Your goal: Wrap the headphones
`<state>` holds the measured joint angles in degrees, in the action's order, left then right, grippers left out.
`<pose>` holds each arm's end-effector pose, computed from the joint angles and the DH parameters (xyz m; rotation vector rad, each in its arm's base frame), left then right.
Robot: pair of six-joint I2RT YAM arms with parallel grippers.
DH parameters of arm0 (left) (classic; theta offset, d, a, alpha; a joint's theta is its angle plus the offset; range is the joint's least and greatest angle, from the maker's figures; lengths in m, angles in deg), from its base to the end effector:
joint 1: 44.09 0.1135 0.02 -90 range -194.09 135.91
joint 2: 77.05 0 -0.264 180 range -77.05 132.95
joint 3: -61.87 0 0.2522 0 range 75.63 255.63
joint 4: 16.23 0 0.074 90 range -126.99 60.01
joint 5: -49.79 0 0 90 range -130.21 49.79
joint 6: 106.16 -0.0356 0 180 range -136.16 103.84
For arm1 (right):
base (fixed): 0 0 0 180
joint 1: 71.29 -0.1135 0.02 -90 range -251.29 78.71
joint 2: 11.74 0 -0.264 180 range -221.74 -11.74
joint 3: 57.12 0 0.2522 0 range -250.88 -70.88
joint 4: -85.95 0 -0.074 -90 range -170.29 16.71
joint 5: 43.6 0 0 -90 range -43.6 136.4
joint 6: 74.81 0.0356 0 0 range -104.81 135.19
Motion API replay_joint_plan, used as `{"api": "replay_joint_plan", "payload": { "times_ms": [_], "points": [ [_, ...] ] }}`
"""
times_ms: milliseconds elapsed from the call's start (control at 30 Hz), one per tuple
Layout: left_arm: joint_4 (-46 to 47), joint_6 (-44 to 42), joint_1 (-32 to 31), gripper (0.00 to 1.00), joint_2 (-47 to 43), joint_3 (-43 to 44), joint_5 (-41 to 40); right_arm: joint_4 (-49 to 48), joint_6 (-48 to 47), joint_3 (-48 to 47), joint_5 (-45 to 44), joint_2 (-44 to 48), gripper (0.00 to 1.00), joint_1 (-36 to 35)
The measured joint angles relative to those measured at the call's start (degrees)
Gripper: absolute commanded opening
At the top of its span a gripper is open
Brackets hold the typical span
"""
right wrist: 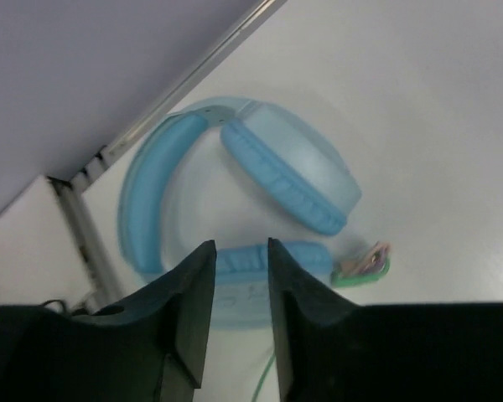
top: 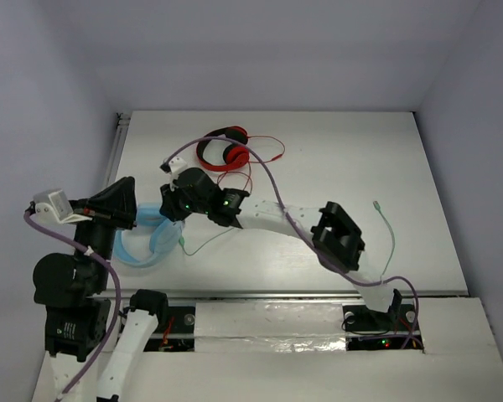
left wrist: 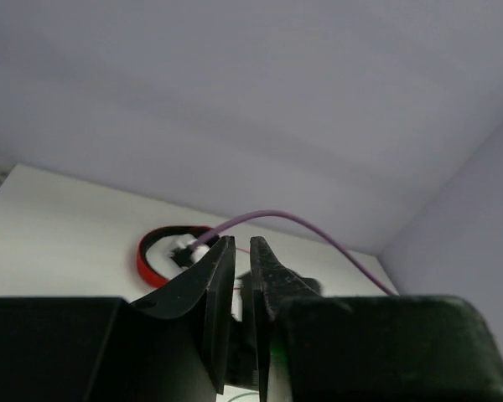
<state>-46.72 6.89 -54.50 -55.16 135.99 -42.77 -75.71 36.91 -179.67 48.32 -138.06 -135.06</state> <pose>0.0310 -0.0041 0.4519 -0.1721 1.1932 -0.4859 0.2330 0.4755 0.2684 -0.7747 1.9496 0.9842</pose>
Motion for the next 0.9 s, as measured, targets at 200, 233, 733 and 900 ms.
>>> {"api": "replay_joint_plan", "payload": {
  "times_ms": [200,233,733,900],
  "points": [
    [2.6,-0.22,0.0,0.17,-1.42,-4.37,3.56,6.82,-2.32,-18.62,-1.57,-12.57,0.72,0.37],
    [2.38,-0.33,0.0,0.17,-1.4,-5.31,4.07,7.54,-2.84,-21.0,-2.16,-14.05,0.75,0.35],
    [2.47,-1.9,-0.76,0.27,-1.4,-8.41,6.6,10.86,-11.21,-29.14,-0.33,-22.29,0.87,0.37],
    [2.45,-1.9,-0.76,0.28,-1.38,-8.41,6.8,9.79,-11.39,-28.74,0.28,-23.15,0.7,0.98]
  ]
}}
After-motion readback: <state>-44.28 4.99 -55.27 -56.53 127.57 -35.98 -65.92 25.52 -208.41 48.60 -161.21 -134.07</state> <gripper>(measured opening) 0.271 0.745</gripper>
